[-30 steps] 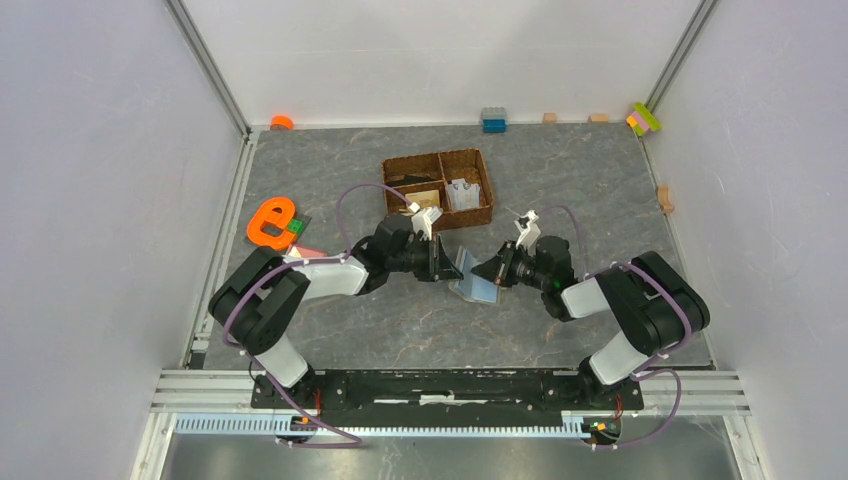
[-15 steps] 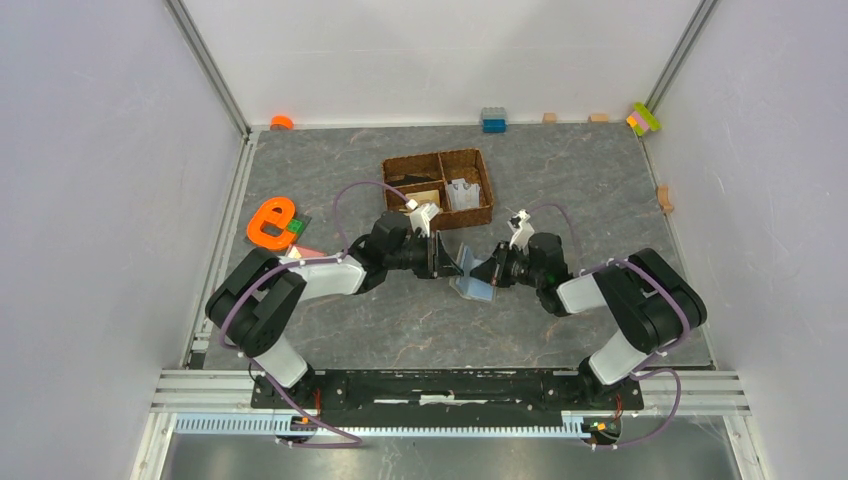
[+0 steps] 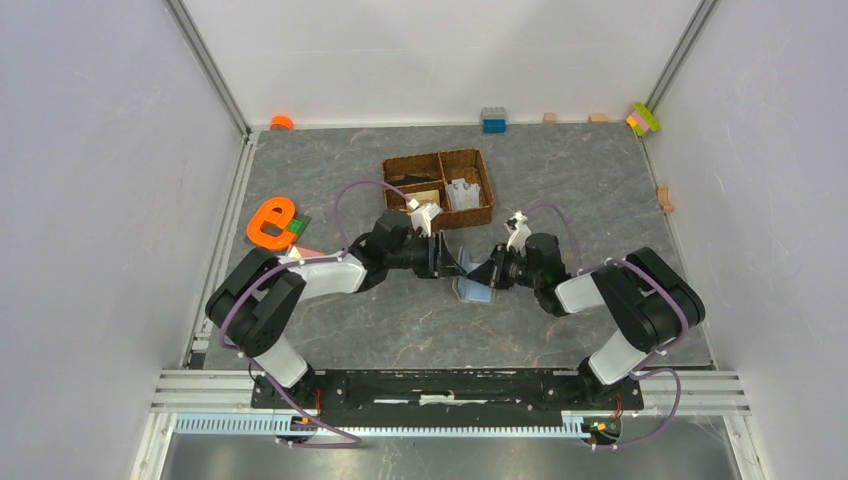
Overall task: Take the credit cards out of the card holder
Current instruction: Remove the credit card from the card holder.
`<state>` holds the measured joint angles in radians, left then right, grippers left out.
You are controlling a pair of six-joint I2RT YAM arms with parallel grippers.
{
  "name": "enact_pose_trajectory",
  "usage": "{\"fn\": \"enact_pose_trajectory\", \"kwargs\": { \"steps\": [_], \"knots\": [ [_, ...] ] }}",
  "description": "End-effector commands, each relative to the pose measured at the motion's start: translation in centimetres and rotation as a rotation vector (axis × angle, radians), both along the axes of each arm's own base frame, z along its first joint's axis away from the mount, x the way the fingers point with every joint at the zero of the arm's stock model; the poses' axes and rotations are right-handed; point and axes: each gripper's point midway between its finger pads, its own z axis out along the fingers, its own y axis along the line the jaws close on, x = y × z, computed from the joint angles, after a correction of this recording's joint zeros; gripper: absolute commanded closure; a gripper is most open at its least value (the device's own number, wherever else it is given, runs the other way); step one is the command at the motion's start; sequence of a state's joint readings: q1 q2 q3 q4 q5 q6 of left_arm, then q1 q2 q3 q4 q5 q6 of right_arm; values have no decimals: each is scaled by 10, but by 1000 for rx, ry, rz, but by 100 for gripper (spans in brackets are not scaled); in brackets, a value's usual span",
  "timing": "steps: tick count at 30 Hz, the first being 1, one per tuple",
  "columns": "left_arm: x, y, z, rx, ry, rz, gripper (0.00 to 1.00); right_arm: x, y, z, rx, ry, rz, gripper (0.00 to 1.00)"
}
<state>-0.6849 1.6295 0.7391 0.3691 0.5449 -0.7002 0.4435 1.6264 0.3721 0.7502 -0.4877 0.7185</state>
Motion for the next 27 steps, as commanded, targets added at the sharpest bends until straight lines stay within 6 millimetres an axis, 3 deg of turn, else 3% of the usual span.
{"fn": "enact_pose_trajectory", "kwargs": {
  "steps": [1,5,17,22,27],
  "knots": [
    [10,-6,11,0,-37,3,53,10,7,11,9,-56,17,94],
    [12,-3,4,36,-28,18,57,9,9,11,9,-54,22,94],
    [18,1,-15,120,-2,49,55,9,11,11,9,-54,33,94],
    [18,0,-15,117,1,42,72,9,10,9,-4,-53,33,94],
    [14,-5,-1,58,-24,12,80,10,9,7,-20,-55,32,94]
  ]
}}
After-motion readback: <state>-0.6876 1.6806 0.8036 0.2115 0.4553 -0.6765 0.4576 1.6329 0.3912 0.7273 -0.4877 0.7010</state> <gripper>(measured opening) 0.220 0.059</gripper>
